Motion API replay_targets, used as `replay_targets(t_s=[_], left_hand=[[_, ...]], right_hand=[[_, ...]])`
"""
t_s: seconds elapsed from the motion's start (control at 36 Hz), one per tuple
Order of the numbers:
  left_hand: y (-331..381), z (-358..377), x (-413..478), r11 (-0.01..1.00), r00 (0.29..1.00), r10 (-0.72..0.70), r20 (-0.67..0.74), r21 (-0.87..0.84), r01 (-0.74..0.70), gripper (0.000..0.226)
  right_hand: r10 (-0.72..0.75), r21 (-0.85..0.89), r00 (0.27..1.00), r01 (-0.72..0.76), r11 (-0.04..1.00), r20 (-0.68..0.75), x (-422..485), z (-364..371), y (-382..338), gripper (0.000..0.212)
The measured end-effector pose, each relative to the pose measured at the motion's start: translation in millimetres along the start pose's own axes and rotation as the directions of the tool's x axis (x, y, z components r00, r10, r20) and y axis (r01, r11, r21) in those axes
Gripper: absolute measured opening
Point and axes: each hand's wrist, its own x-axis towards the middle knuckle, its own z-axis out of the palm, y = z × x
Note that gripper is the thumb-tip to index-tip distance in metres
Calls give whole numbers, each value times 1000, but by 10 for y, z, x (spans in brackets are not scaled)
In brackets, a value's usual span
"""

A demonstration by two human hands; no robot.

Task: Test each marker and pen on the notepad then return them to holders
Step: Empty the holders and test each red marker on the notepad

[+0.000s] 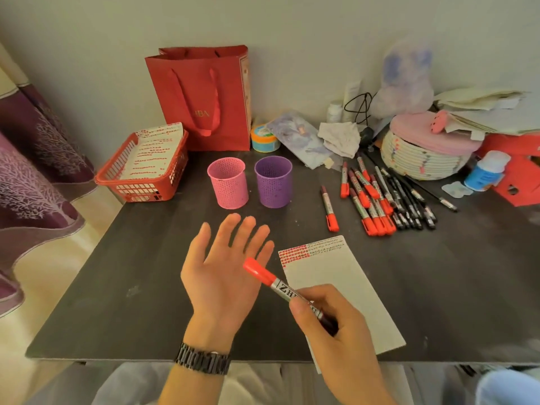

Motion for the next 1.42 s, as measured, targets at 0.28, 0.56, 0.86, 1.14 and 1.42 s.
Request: replay_targets(t_s=[0.28, 0.56, 0.86, 1.14, 1.42], left_hand=[[-364, -70, -173, 962, 962, -212, 169, -135, 236, 63], [-414, 25, -186, 944, 923, -261, 283, -127, 306, 63], [-209, -27, -147, 780, 951, -244, 191, 621, 76, 49], [-43, -115, -135, -168, 906, -406, 118, 965, -201, 20], [-97, -180, 100, -283, 917, -396, 35, 946, -159, 18]], right_hand=[[198, 193, 956, -157, 969, -217, -486, 177, 178, 17], [261, 333, 936, -174, 927, -237, -543, 150, 18, 15], [80, 44, 996, -82, 996, 34, -184, -225, 120, 12], [7, -369, 977, 74, 927, 213, 351, -696, 43, 35], [18, -371, 981, 55, 927, 192, 656, -627, 152, 64]])
